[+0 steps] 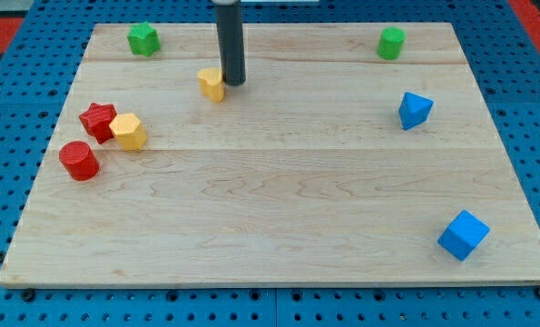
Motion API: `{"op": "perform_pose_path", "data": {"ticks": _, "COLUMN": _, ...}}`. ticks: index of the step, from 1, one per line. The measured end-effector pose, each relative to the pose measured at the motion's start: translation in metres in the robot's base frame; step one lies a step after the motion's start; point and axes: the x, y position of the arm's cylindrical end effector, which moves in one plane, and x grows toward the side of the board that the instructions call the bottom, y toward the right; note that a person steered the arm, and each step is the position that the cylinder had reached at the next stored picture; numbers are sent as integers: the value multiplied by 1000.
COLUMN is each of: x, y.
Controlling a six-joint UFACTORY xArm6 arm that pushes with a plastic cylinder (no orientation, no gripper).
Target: Push the yellow heart to the left a bit
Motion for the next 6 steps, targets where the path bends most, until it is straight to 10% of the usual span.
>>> {"op": "perform_pose_path", "data": {"ticks": 1, "x": 57, "y": -44}}
{"op": "perform_pose_path", "data": {"ticks": 3, "x": -1, "y": 97}}
{"op": "perform_pose_path", "data": {"ticks": 5, "x": 30, "y": -50}}
{"op": "perform_pose_path", "data": {"ticks": 6, "x": 30, "y": -22}}
